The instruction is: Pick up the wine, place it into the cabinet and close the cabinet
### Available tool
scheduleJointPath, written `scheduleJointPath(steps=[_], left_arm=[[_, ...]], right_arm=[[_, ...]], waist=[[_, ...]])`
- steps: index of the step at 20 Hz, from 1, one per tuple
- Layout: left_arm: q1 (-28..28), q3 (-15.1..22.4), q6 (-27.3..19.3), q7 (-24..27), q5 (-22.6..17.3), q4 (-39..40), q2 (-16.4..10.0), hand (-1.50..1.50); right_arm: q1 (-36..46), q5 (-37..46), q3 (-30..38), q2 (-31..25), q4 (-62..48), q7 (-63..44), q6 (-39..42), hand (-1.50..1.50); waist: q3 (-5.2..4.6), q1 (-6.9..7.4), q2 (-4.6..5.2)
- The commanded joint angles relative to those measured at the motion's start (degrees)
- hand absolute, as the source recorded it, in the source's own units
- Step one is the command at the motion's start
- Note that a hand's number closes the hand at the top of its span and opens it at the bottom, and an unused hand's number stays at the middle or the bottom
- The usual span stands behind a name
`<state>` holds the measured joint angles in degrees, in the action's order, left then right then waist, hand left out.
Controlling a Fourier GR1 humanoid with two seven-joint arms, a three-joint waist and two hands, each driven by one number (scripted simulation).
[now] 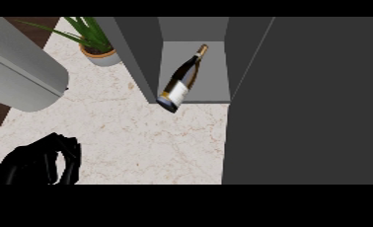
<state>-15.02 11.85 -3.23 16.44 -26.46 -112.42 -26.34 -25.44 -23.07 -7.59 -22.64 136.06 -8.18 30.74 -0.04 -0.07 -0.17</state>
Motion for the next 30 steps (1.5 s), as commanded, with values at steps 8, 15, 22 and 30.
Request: scheduleJointPath(steps=[8,15,22,30], left_arm=[[-1.6,-7.2,7.5,0.1,-4.4,0.9,-3.1,1.5],[-2.9,-9.8,10.7,1.6,-4.5,2.5,-2.0,1.5],[-7.1,-11.6,13.3,0.9,-4.5,-0.2,-0.7,1.5],[-3.6,-13.6,14.8,-3.6,-5.8,0.0,-0.5,1.5]], right_arm=[[11.6,-7.1,-12.4,1.0,6.9,-14.1,-5.4,1.5],[26.7,-5.9,-17.1,9.0,2.7,-19.8,-11.3,1.5],[44.4,0.1,-24.6,22.3,-2.3,-33.0,-24.1,1.5],[62.5,-1.4,-26.4,22.6,-22.7,-21.1,-37.0,1.5]], waist=[[-0.08,1.05,0.28],[-0.02,0.77,0.23],[-0.03,0.77,0.07],[0.01,1.08,0.2]])
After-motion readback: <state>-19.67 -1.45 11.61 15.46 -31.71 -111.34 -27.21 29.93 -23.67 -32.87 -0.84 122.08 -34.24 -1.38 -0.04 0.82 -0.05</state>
